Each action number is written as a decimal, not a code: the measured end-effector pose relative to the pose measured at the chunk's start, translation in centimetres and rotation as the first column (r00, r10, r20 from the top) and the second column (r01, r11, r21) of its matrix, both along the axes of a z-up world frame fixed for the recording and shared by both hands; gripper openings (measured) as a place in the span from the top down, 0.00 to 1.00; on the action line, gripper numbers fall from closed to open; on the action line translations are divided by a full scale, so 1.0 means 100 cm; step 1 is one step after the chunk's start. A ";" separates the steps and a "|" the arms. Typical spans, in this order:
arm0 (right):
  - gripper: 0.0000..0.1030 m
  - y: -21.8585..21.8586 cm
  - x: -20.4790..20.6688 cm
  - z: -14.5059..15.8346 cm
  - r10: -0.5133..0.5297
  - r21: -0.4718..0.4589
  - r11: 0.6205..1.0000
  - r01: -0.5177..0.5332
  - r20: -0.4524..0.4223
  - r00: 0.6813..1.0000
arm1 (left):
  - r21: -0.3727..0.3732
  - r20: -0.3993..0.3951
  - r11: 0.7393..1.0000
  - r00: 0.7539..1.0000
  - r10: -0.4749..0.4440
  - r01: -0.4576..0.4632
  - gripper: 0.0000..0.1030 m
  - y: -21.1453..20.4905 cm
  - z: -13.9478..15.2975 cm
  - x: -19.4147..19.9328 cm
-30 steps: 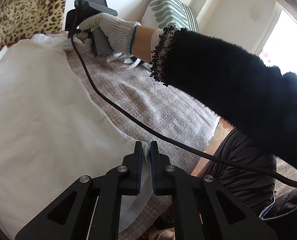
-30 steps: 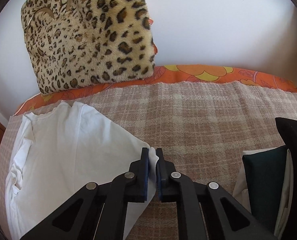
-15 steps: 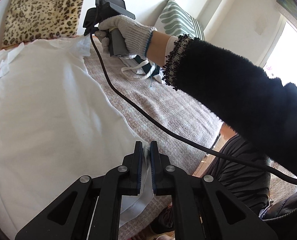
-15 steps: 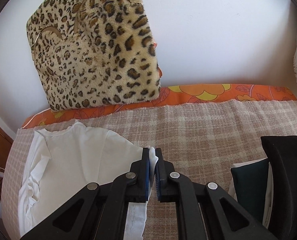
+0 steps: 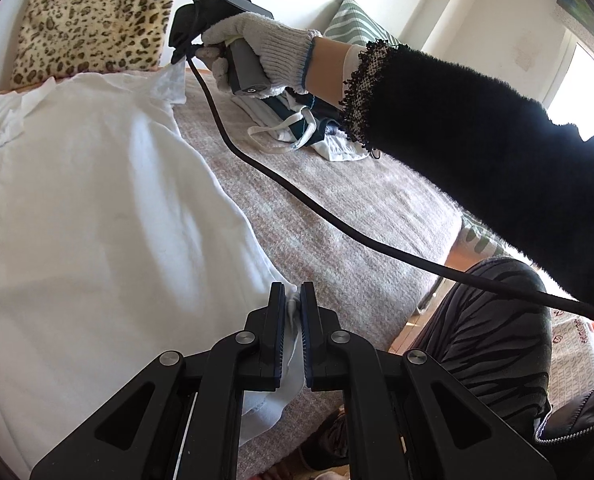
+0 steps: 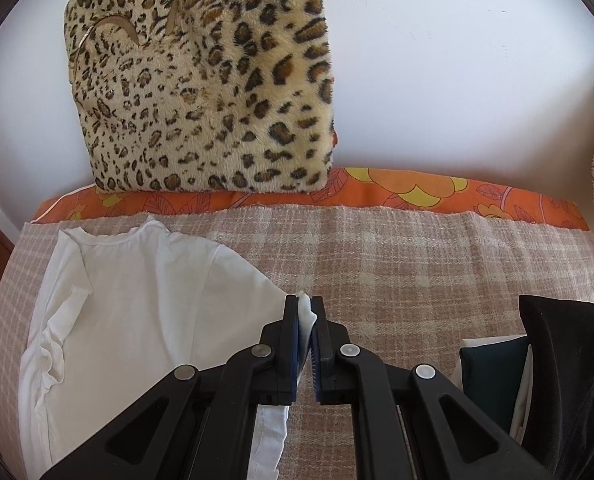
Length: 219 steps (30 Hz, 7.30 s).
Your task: Fold small clothes
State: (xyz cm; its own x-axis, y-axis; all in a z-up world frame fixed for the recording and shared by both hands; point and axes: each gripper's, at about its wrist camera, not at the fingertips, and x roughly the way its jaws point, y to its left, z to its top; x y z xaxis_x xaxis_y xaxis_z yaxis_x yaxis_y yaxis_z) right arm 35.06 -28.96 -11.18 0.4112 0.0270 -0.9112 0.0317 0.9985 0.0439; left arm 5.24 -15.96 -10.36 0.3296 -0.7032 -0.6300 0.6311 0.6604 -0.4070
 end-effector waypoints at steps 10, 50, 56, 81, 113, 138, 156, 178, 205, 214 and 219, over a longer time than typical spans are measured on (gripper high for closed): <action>0.97 0.025 0.009 0.026 0.015 -0.024 1.000 -0.015 0.024 1.000 | -0.083 -0.015 0.988 0.992 0.127 -0.128 0.94 0.032 0.010 -0.001; 0.93 0.296 0.043 0.012 0.362 -0.157 0.918 -0.365 -0.051 0.931 | -0.085 -0.044 0.884 0.888 0.457 -0.459 0.94 0.129 -0.005 -0.037; 0.48 0.280 0.030 0.041 0.368 -0.029 0.930 -0.367 0.019 0.930 | -0.054 -0.052 0.871 0.873 0.486 -0.488 0.88 0.142 0.001 -0.042; 0.52 0.120 -0.302 0.044 0.355 0.334 0.901 -0.278 -0.198 0.914 | 0.041 -0.165 0.956 0.942 0.292 -0.290 0.74 0.137 0.006 -0.003; 0.67 0.113 -0.352 0.029 0.357 0.471 0.851 -0.231 -0.198 0.913 | 0.091 -0.160 0.955 0.942 0.294 -0.283 0.78 0.140 -0.009 -0.007; 0.84 0.093 -0.368 0.031 0.331 0.458 0.860 -0.225 -0.166 0.929 | 0.145 0.030 0.931 0.942 0.334 -0.334 0.50 0.178 0.034 -0.038; 0.62 0.103 -0.368 0.022 0.348 0.538 0.819 -0.198 -0.191 0.918 | 0.111 -0.256 0.885 0.847 0.466 -0.453 0.55 0.258 -0.011 -0.023; 0.97 0.101 -0.372 0.009 0.346 0.628 0.763 -0.151 -0.200 0.917 | 0.003 -0.262 0.908 0.876 0.405 -0.419 0.97 0.257 0.002 -0.020; 0.98 0.092 -0.270 0.028 0.247 0.678 0.725 -0.122 -0.090 0.965 | -0.074 -0.151 0.892 0.889 0.432 -0.446 0.97 0.248 0.046 0.089; 0.98 0.088 -0.228 -0.001 0.190 0.642 0.765 -0.052 -0.148 0.970 | -0.007 -0.164 0.878 0.867 0.471 -0.478 0.97 0.248 0.025 0.134; 0.98 0.086 -0.215 -0.010 0.169 0.633 0.774 -0.027 -0.165 0.972 | 0.013 -0.190 0.868 0.851 0.489 -0.496 0.97 0.250 0.012 0.148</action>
